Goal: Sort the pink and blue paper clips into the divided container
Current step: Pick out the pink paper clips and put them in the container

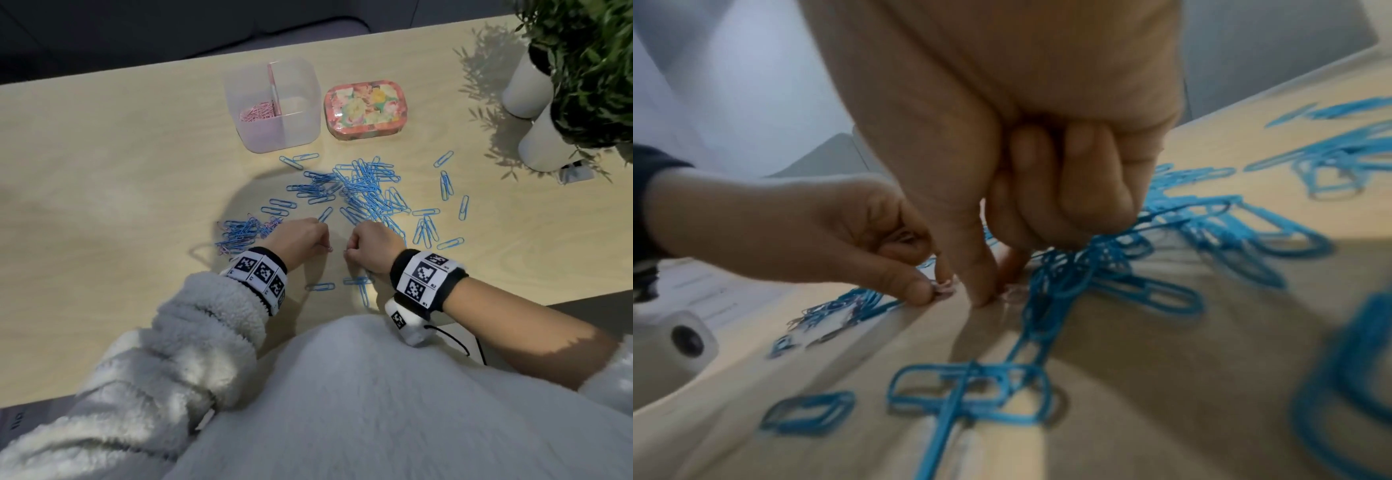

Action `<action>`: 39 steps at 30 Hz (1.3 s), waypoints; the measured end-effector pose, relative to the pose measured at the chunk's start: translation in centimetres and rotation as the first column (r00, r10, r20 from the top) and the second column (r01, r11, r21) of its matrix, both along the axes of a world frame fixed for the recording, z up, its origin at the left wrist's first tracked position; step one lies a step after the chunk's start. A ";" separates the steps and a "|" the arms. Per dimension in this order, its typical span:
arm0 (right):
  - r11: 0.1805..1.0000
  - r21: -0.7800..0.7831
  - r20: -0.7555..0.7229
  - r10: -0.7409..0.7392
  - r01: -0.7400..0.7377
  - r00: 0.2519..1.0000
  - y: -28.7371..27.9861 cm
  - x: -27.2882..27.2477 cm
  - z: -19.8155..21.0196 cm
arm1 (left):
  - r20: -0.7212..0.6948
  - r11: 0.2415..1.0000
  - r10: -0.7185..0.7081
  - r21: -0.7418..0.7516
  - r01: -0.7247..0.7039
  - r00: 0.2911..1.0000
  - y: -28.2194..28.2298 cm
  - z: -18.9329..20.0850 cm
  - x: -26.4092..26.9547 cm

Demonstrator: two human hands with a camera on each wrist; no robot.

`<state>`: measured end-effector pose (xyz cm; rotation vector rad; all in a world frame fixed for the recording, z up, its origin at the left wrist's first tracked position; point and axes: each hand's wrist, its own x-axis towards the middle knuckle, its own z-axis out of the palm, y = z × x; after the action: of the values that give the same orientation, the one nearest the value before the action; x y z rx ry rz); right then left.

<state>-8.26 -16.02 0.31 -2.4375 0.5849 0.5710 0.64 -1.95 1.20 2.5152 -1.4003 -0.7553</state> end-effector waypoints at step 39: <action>0.714 0.645 0.125 -0.452 0.274 0.883 -5.1 2.8 5.3 | 0.308 0.931 0.304 0.107 -0.350 0.902 -4.5 5.1 18.6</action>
<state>-5.45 -21.11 5.59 -1.6724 0.6258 0.1926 19.22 -6.43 6.26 2.9779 -0.9678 -0.4679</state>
